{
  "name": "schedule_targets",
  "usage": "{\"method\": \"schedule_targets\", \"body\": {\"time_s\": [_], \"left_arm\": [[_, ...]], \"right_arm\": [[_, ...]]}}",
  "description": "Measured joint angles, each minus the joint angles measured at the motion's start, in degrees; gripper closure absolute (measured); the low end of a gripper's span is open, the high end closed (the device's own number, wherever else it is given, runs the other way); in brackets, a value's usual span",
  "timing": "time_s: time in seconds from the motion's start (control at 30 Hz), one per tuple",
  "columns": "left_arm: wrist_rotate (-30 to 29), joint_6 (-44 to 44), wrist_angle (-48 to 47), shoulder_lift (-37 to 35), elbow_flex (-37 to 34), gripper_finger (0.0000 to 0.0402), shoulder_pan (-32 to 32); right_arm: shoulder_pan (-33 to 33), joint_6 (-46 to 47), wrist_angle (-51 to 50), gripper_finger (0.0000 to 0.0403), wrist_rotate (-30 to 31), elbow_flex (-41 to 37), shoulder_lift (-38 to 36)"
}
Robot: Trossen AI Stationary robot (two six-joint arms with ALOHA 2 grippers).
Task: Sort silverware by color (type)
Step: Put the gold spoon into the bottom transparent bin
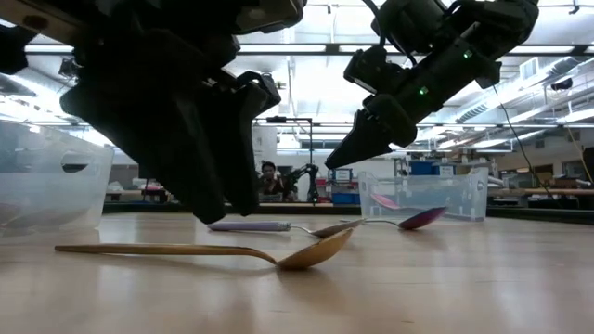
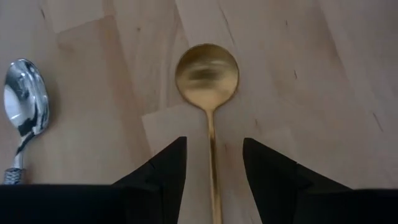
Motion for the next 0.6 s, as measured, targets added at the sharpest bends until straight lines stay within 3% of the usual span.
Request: {"method": "schedule_targets", "body": {"time_s": [0.6], "left_arm": [[-1.64,-0.46,1.19,2.62,0.09,0.0238,-0.57]], "right_arm": [[0.11,0.05,-0.61,0.0195,0.0,0.0,0.0]]}}
